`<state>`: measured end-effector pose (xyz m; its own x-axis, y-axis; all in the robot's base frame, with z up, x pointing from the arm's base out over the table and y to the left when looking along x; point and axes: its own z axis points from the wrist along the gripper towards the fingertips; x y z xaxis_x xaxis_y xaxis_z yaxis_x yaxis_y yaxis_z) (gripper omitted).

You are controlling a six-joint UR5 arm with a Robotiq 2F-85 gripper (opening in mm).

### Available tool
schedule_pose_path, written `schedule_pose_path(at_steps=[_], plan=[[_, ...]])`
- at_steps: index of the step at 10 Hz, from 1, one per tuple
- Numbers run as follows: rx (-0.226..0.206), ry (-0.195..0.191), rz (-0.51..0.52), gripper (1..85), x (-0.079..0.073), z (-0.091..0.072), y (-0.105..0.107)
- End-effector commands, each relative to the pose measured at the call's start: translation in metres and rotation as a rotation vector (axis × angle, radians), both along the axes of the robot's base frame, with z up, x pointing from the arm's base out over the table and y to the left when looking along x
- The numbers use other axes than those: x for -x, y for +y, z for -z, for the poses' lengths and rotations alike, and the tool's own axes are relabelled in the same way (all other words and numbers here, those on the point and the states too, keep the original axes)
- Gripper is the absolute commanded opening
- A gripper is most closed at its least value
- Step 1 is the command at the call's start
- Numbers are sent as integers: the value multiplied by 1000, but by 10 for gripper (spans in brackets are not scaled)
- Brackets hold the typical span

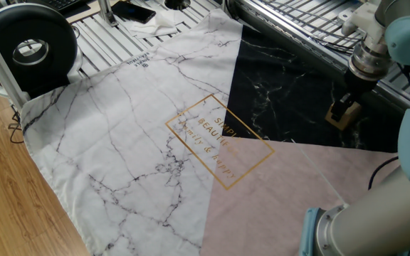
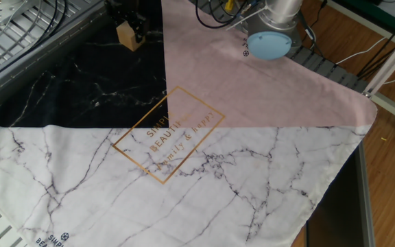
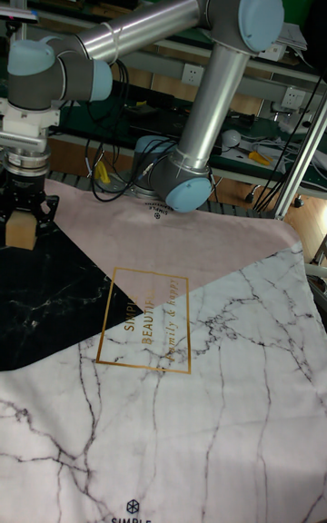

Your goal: Pick up the small block on the left and move it to the right

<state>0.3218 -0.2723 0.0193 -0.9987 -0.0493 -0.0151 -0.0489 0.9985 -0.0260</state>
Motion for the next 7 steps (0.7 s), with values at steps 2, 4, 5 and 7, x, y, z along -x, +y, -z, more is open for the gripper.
schedule_pose_path(at_steps=[2,4,5,7], plan=[[-8,7,34,537,1,-2,2],[-8,13,42,473,1,-4,3],[1,13,41,420,1,-7,1],[18,38,47,360,5,-26,3]])
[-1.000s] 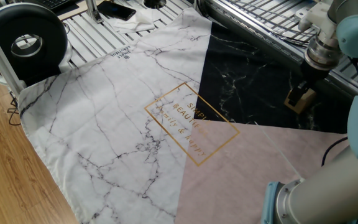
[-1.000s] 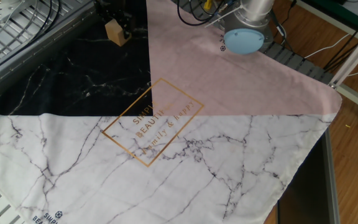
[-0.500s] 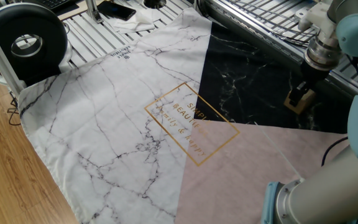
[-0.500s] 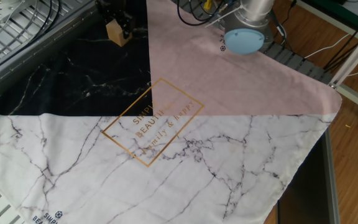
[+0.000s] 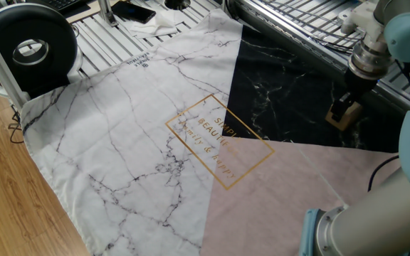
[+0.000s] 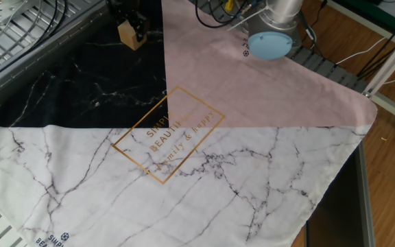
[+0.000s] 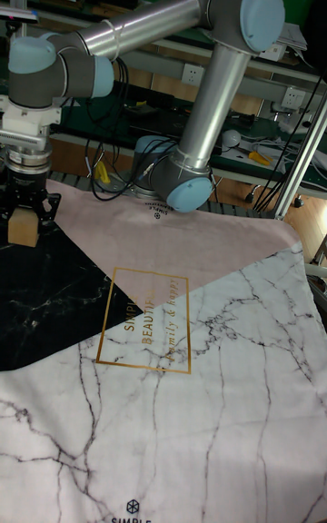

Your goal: Pick up the small block on the left and move it to the right

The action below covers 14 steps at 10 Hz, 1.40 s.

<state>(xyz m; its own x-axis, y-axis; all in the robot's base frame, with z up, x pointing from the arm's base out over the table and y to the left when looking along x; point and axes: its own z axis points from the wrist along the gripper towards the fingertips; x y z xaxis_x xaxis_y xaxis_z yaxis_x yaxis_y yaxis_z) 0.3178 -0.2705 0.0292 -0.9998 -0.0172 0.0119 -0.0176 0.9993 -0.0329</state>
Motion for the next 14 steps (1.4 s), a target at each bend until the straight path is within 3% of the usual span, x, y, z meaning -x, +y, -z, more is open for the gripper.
schedule_pose_path(at_steps=[1,3,5,8,12,14], plan=[[11,20,21,303,-1,-28,7],[5,23,29,250,-13,-51,30],[-71,12,62,190,-27,-62,78],[-89,-9,86,177,-46,-76,121],[-105,-65,108,137,-70,-75,151],[-126,-77,118,137,-74,-74,158]])
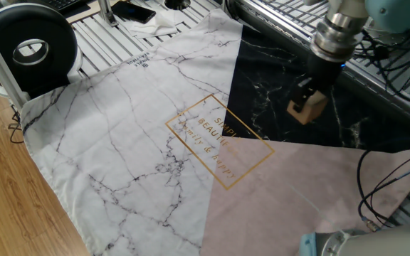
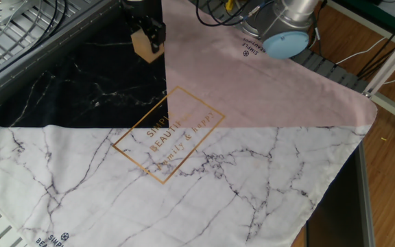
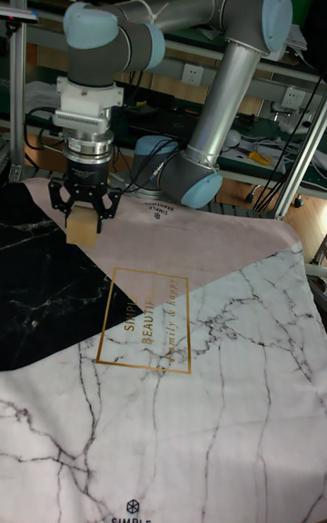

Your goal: Pick up the small block on the left and move it to the right

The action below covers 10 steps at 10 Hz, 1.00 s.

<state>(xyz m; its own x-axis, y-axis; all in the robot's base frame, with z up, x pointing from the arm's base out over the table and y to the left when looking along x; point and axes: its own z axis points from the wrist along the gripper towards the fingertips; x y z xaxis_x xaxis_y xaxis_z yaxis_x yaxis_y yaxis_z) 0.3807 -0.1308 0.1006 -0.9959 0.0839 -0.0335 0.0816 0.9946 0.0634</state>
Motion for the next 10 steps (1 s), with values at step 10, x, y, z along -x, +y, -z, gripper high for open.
schedule_pose_path(at_steps=[10], plan=[[166,-74,-241,10,-23,-5,-29]])
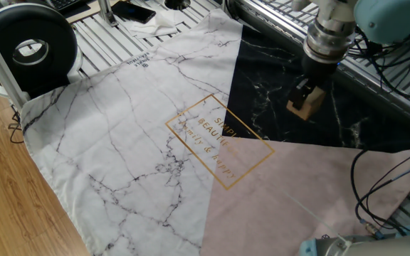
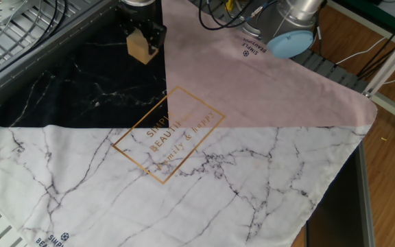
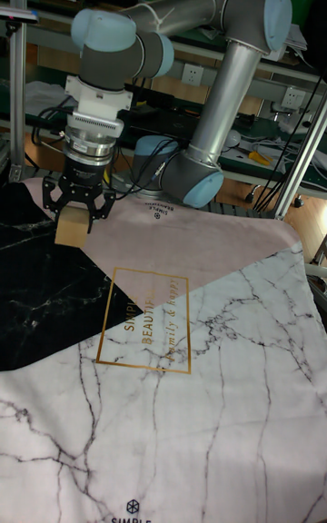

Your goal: Pick up the small block on the left and move it to the right

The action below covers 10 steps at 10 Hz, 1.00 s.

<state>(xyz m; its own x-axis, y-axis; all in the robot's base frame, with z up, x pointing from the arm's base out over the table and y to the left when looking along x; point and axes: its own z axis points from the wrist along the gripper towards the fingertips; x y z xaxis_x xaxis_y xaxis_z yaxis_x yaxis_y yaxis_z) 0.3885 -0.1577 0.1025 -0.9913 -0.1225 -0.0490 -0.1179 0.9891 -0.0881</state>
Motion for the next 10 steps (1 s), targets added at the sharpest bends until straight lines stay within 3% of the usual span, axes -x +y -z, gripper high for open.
schedule_pose_path(at_steps=[1,4,7,9,10], plan=[[19,-61,-44,10,-17,-3,-4],[0,-84,-53,10,-23,-4,1],[1,-78,-62,10,-23,-2,4],[24,-75,-77,10,-49,2,20],[3,-64,-79,10,-71,-1,44]])
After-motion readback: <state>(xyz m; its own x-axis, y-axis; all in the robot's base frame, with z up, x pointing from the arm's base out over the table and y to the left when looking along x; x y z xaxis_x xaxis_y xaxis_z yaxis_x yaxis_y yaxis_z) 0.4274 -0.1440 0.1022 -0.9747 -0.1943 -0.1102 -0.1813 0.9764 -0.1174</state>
